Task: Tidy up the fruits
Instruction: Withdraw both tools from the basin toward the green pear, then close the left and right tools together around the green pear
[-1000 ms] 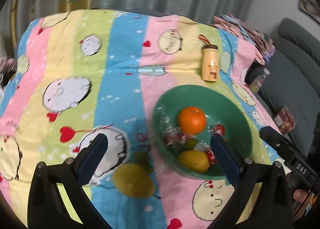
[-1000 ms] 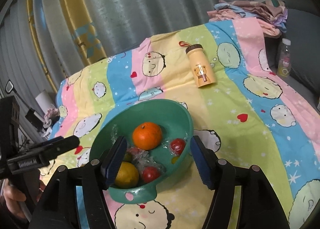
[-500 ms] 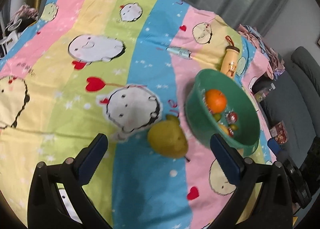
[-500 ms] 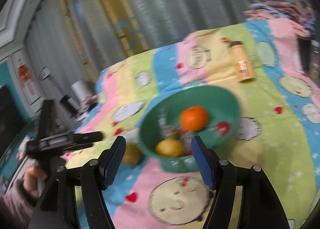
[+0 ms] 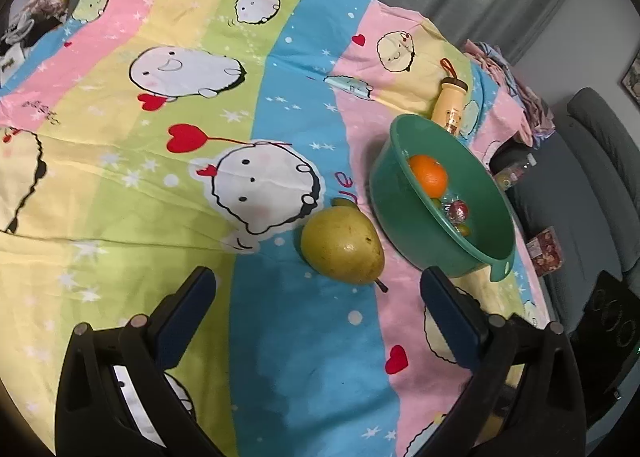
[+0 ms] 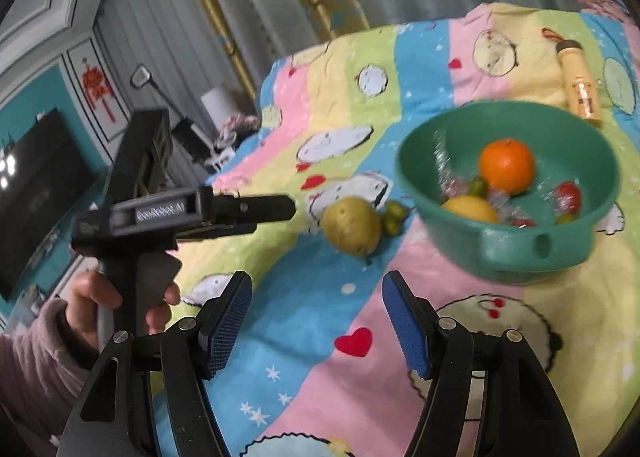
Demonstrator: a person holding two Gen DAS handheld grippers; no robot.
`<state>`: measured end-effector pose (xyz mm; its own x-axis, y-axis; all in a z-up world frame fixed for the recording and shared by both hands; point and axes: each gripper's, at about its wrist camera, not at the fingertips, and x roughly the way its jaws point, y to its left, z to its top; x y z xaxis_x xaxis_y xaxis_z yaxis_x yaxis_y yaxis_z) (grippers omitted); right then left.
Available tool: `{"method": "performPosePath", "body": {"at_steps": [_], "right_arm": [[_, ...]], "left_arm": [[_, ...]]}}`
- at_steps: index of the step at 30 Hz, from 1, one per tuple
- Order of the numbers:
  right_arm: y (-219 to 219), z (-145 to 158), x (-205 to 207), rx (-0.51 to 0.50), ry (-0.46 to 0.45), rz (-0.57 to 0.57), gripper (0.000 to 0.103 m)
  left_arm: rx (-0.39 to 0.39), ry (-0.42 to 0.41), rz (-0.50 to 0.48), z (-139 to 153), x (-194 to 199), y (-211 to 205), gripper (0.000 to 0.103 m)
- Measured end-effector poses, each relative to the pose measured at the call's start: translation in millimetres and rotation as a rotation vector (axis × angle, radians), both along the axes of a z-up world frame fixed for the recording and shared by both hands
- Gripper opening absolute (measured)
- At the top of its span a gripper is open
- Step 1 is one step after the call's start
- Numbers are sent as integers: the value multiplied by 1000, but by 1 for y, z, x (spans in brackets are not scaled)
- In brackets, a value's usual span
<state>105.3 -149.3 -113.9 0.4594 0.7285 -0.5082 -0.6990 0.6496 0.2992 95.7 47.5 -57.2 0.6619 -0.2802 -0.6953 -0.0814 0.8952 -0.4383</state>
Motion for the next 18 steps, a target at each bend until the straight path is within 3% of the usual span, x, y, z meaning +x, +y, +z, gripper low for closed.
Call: {"method": "performPosePath", "body": {"at_steps": [7, 15, 18], "right_arm": [[24, -8, 12, -106, -31, -54, 68], [53, -18, 40, -200, -5, -114, 68], [59, -20, 46, -196, 14, -119, 68]], "left_arm": [[-26, -3, -23, -5, 9, 5, 102], [36, -9, -149, -12, 30, -1, 102], [8, -26, -201, -17, 37, -4, 101]]}}
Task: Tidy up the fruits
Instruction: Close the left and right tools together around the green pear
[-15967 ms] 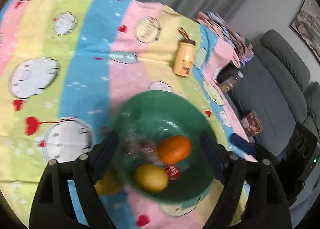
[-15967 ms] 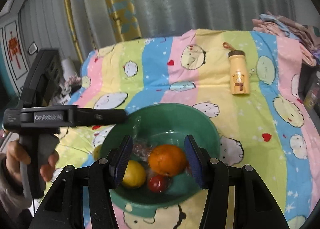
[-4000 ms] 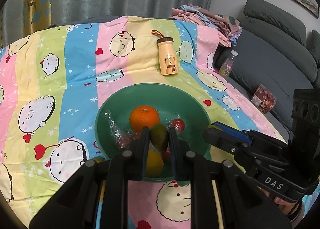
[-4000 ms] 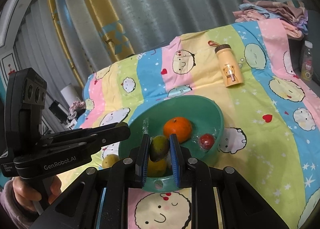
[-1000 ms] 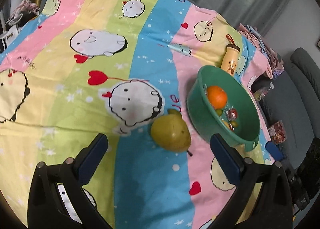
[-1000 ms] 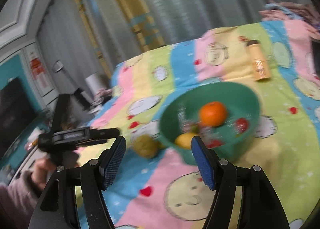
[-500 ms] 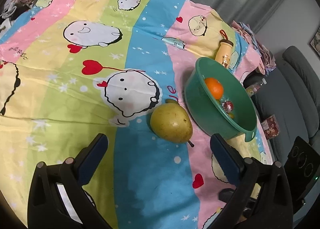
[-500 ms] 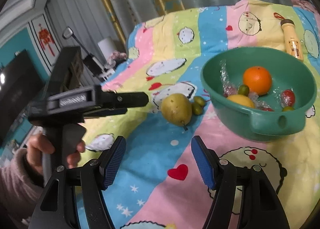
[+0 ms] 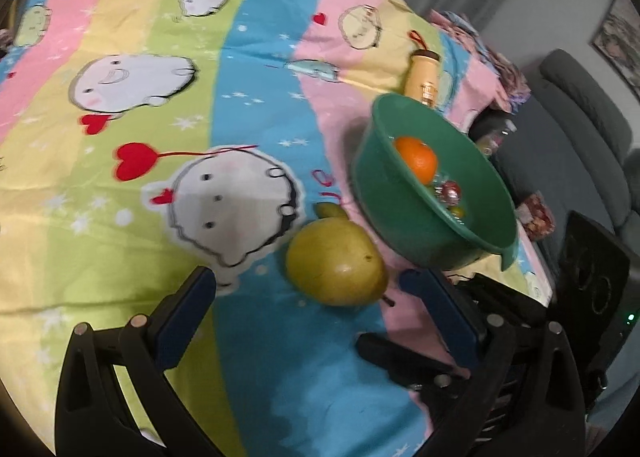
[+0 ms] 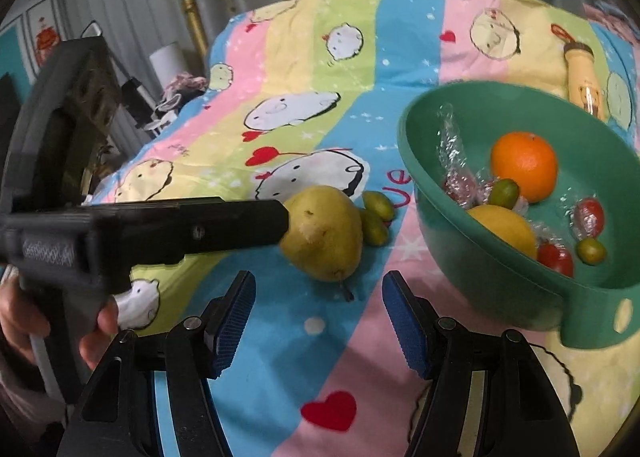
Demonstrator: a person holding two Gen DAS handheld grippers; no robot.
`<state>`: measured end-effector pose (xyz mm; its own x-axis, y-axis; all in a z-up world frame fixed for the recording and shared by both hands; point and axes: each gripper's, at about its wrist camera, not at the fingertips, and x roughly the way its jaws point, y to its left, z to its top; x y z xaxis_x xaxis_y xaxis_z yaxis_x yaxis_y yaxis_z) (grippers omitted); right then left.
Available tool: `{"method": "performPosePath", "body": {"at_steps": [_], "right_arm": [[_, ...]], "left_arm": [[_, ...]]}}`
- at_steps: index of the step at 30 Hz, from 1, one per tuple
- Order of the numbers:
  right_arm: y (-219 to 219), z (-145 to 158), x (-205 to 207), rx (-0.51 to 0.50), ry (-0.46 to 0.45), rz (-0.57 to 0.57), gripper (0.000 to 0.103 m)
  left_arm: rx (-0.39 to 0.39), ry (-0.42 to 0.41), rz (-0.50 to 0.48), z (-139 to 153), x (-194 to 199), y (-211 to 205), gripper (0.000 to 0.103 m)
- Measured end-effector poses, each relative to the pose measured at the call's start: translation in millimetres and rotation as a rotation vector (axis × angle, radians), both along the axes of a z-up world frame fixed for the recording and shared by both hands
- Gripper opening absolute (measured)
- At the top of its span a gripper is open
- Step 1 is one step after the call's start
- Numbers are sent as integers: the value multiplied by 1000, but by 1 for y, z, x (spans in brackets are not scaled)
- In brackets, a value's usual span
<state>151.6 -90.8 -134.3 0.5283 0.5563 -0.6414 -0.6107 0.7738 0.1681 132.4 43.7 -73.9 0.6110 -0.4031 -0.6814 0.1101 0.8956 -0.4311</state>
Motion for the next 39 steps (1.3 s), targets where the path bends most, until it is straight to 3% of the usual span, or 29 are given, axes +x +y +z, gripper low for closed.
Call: {"method": "performPosePath", "body": {"at_steps": [7, 13, 24, 39], "right_arm": [[18, -5, 8, -40, -7, 9, 64], [24, -9, 19, -56, 19, -14, 55], [20, -7, 16, -12, 22, -5, 53], [-1, 16, -27, 63, -32, 40, 53]], "left_arm": [[-77, 17, -53, -13, 19, -4, 83], [-98, 47, -76, -22, 23, -7, 67], [-77, 17, -55, -17, 13, -8, 67], [9, -64, -54, 16, -31, -30, 67]]}}
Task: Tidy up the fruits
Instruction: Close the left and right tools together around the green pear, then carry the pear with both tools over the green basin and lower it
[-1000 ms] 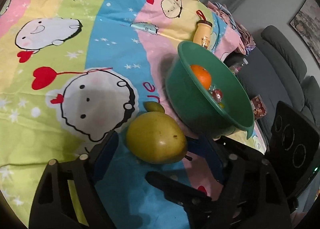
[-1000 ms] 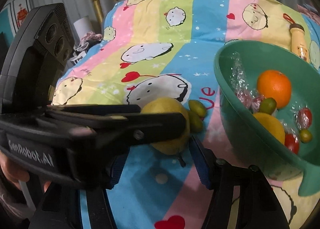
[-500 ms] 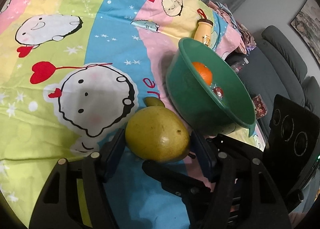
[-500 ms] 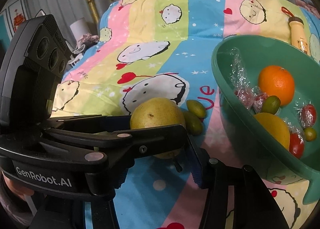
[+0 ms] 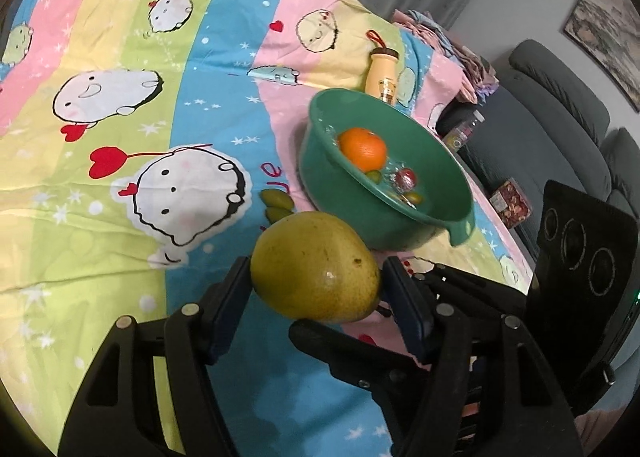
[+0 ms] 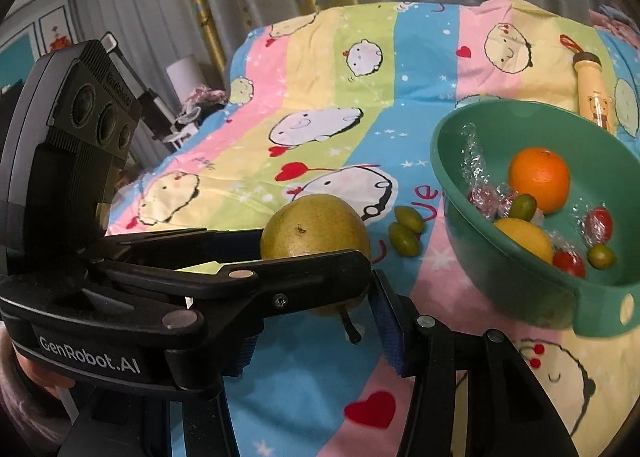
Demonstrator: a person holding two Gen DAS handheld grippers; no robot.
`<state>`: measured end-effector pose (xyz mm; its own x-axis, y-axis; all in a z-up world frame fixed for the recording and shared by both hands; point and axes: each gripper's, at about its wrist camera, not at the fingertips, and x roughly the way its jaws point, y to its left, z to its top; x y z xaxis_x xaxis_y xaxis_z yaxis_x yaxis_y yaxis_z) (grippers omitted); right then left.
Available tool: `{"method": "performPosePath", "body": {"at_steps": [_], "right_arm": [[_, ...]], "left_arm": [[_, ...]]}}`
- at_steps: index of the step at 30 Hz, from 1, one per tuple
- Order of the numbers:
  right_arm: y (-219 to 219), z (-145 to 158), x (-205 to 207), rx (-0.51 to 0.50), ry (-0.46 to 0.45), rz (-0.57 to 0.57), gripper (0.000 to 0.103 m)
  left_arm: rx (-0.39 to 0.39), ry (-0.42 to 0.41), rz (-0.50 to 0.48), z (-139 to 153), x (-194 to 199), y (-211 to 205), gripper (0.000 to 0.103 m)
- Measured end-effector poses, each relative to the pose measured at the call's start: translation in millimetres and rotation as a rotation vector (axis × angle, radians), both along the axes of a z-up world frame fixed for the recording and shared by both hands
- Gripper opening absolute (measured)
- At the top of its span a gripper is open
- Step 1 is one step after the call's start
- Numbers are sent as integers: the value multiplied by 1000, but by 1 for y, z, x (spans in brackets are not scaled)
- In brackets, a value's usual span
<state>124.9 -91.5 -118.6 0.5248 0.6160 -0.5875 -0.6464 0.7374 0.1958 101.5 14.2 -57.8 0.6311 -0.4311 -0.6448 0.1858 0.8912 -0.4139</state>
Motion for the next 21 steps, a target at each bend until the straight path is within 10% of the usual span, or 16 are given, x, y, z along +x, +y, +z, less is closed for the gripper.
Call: {"method": "performPosePath", "body": {"at_steps": [21], "right_arm": [[-66, 30, -22, 157, -55, -71, 53]], "left_arm": [[101, -66, -90, 44, -3, -61, 67]]}}
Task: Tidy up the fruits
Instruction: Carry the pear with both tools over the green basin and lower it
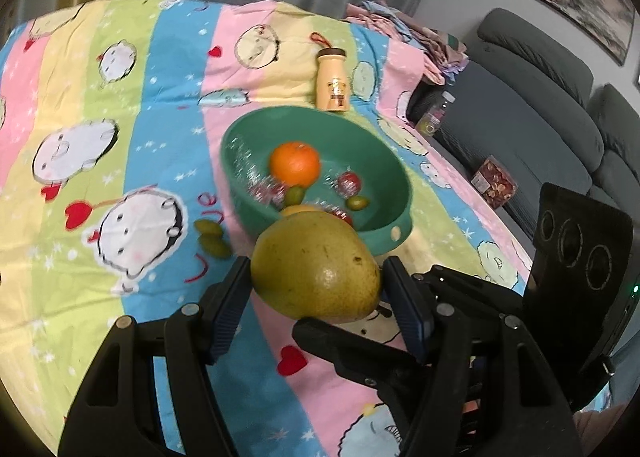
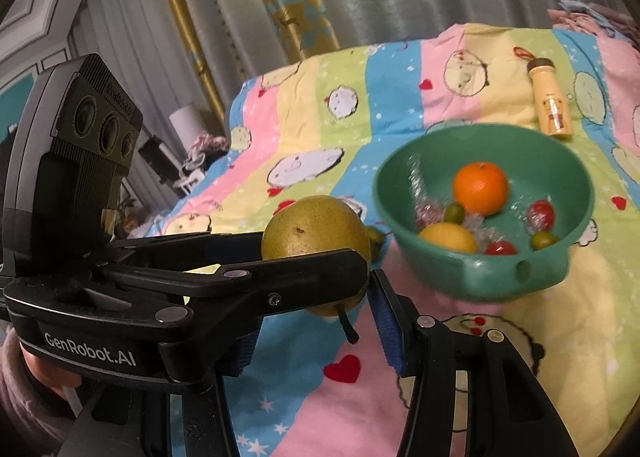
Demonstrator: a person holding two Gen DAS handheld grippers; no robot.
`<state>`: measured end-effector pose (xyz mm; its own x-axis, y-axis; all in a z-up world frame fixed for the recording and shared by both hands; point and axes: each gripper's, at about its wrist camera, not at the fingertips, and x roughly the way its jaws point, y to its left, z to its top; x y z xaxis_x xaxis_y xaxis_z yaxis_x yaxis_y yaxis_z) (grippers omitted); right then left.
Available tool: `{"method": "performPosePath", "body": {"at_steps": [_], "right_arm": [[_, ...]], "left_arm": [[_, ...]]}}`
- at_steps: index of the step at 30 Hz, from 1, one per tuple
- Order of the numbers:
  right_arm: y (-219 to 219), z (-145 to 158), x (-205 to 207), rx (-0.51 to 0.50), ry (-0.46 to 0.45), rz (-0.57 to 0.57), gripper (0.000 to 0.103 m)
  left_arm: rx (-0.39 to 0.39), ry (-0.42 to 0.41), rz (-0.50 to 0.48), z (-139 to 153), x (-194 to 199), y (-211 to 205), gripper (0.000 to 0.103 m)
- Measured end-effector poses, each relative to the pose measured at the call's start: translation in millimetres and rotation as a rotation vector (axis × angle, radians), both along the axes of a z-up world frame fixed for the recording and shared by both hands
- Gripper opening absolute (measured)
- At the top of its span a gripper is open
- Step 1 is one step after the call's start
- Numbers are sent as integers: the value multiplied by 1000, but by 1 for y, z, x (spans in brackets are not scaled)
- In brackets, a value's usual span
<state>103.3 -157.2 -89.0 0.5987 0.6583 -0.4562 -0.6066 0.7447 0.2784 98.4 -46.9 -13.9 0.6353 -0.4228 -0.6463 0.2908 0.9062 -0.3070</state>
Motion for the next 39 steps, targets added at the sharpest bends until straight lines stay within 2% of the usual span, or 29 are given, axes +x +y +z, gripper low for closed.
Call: {"method": "performPosePath", "body": {"at_steps": [9, 25, 32, 39], "right_arm": [[-32, 21, 9, 39, -46, -49, 53], [-78, 46, 64, 42, -30, -163, 53], [-79, 34, 93, 28, 49, -176, 53], [-75, 15, 106, -44, 117, -197, 53]], "left_arm": [[24, -45, -52, 23, 19, -30, 67], [-66, 9, -134, 38, 97, -69, 67], [-114, 102, -120, 14, 125, -65, 67], [-196, 183, -101, -13, 136, -60, 67]]}}
